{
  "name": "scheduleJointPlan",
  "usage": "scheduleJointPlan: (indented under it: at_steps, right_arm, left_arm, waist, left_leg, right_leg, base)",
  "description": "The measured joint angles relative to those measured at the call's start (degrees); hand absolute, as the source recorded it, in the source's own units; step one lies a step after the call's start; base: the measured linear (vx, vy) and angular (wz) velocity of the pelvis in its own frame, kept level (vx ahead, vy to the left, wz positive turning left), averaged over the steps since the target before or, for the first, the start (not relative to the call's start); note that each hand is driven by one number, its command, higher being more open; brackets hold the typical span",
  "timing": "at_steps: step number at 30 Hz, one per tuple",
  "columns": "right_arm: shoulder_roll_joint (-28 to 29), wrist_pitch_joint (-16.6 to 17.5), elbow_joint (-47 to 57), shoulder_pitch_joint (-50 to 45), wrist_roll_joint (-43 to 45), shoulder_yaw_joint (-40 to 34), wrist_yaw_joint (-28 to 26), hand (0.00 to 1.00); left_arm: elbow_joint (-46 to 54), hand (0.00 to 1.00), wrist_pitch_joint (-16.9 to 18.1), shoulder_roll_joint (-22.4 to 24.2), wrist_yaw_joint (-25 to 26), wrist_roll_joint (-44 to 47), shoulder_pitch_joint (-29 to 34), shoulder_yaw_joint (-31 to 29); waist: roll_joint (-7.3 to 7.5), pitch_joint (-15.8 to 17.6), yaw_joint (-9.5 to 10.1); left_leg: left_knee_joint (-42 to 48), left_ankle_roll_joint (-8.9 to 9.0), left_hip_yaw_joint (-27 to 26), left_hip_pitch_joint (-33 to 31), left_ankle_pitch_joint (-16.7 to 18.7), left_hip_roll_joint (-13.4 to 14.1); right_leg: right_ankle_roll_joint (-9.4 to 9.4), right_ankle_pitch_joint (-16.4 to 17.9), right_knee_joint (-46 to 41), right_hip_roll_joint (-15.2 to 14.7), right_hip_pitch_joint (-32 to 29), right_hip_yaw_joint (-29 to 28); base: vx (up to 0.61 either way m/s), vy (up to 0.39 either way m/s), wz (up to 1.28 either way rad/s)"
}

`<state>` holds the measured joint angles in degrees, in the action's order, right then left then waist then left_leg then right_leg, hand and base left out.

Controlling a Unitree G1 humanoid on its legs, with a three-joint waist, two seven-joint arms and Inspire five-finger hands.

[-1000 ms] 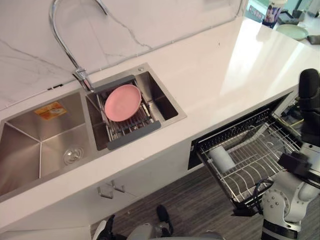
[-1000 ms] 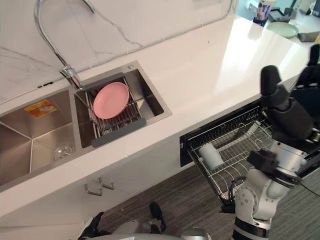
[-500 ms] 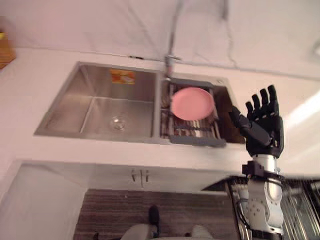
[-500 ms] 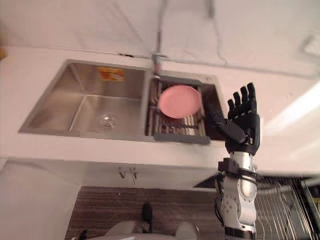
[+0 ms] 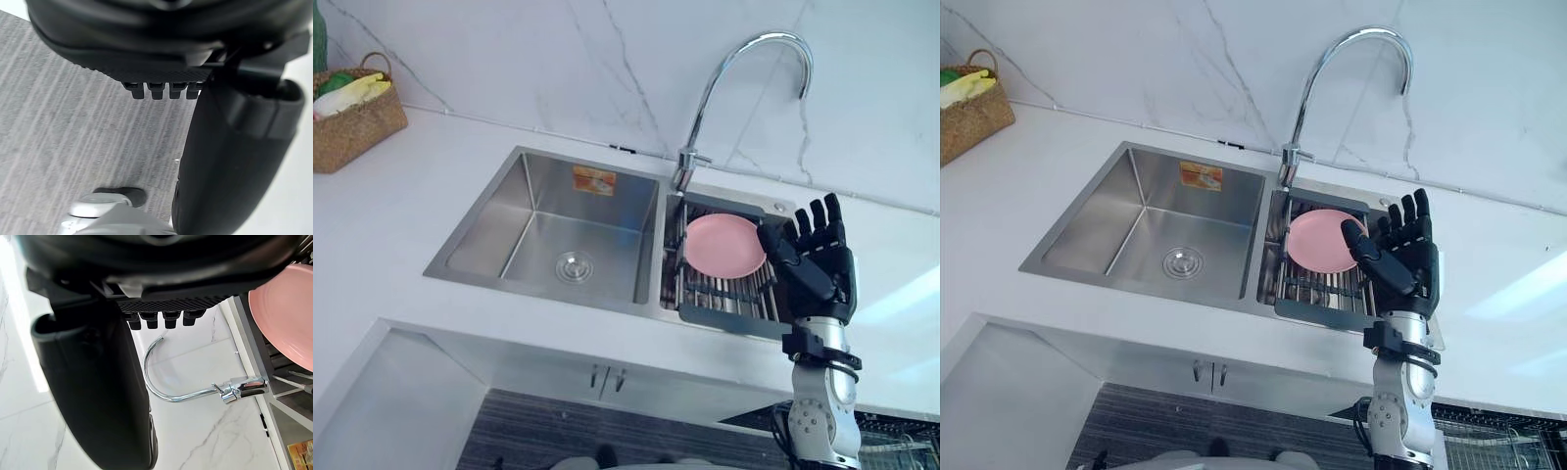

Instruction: Walk over to the sink, pick up the cup, carry it to the dishwasher, place the cup inside the dishwasher, then close the dishwasher door

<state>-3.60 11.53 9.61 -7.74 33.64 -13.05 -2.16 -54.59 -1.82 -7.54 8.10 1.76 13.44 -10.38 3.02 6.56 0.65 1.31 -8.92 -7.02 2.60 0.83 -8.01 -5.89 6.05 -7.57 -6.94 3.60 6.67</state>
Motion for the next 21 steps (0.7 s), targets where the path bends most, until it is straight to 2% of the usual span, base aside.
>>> scheduleJointPlan:
  at_steps: [3,5,8,14,21]
  right_arm:
    - [-0.32,0.00,0.00,-0.01,0.01,-0.18,1.01,1.00]
    - [-0.75,0.00,0.00,-0.15,-0.02,-0.31,1.59,1.00]
    - [-0.75,0.00,0.21,-1.11,-0.02,-0.51,1.96,1.00]
    - [-1.14,0.00,0.35,-1.71,0.08,-1.33,1.99,1.00]
    - [-1.52,-0.02,0.35,-1.81,0.60,-2.52,0.53,1.00]
  left_arm:
    - [0.33,1.00,0.07,-0.16,-0.04,-0.02,-0.21,1.82]
    - [0.29,1.00,0.08,0.44,-0.39,-0.02,-0.15,2.21]
    - [0.18,1.00,0.00,0.71,-0.69,-0.03,0.46,3.09]
    - [-0.17,1.00,-0.12,-0.03,-0.62,0.75,0.35,4.03]
    - [-0.25,1.00,-1.24,-0.06,-0.64,4.02,-1.14,5.77]
  waist:
    - [-0.27,-0.01,-0.31]
    - [-1.57,0.47,-1.48]
    - [-2.54,0.21,-1.68]
    - [-2.84,0.11,-3.14]
    - [-3.22,0.23,-3.53]
  left_leg:
    - [-1.16,0.87,-0.54,0.19,-0.64,-0.38]
    - [-3.28,2.20,-0.73,0.98,-1.47,0.10]
    - [-5.26,2.55,-3.36,1.80,-1.66,1.32]
    - [-6.07,3.67,-7.36,2.17,-2.12,3.24]
    - [-5.72,4.06,-8.61,2.58,-1.91,4.54]
  right_leg:
    - [-0.21,-0.12,0.46,0.01,0.21,-0.06]
    - [0.00,-0.27,0.67,0.51,0.08,-0.09]
    - [0.74,-0.74,1.04,1.61,-0.15,-1.29]
    - [1.94,-1.83,2.76,3.37,-0.72,-3.39]
    - [2.51,-2.73,4.07,4.56,-0.33,-3.73]
  base:
    - [-0.07,-0.091,-0.11]
    - [-0.10,-0.084,-0.06]
    - [-0.10,-0.085,-0.24]
    - [-0.02,-0.096,-0.25]
    - [0.04,-0.081,-0.12]
